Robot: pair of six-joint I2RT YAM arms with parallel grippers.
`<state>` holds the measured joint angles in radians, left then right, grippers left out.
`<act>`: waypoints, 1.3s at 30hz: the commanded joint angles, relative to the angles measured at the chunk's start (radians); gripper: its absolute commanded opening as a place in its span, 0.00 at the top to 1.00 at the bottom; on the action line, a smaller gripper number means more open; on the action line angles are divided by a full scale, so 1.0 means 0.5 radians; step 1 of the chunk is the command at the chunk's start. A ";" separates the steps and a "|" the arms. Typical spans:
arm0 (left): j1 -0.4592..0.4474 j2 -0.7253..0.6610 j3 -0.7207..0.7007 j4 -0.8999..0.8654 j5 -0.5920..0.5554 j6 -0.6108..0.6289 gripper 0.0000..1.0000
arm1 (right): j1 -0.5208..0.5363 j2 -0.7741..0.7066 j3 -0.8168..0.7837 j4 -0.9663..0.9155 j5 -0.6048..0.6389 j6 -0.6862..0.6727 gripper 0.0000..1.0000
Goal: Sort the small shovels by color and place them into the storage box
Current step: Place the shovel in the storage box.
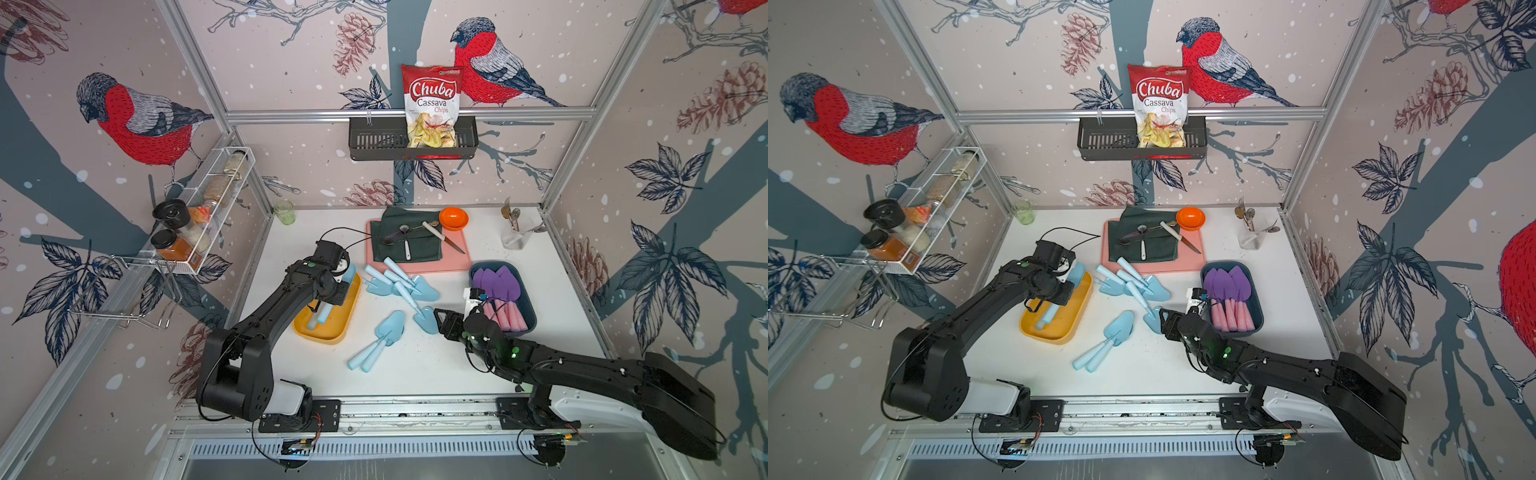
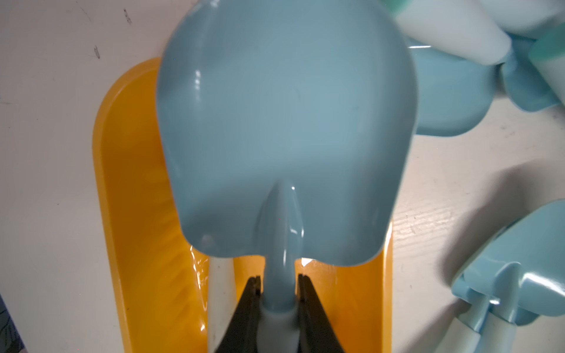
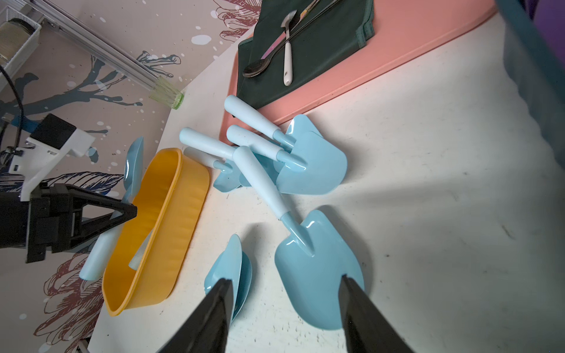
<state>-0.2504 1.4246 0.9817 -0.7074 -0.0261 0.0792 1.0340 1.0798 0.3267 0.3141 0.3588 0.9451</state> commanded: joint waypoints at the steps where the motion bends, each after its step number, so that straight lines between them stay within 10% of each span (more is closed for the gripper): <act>1: 0.040 0.053 -0.042 0.068 0.071 0.023 0.99 | 0.000 -0.007 0.000 0.048 0.025 0.009 0.40; 39: 0.056 0.261 0.021 0.106 0.306 -0.107 0.69 | 0.003 -0.017 0.030 0.030 0.017 -0.001 0.38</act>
<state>-0.2260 1.5940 0.9863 -0.6640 0.1040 0.0490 1.0336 1.0634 0.3225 0.3141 0.3656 0.9478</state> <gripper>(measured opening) 0.307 0.612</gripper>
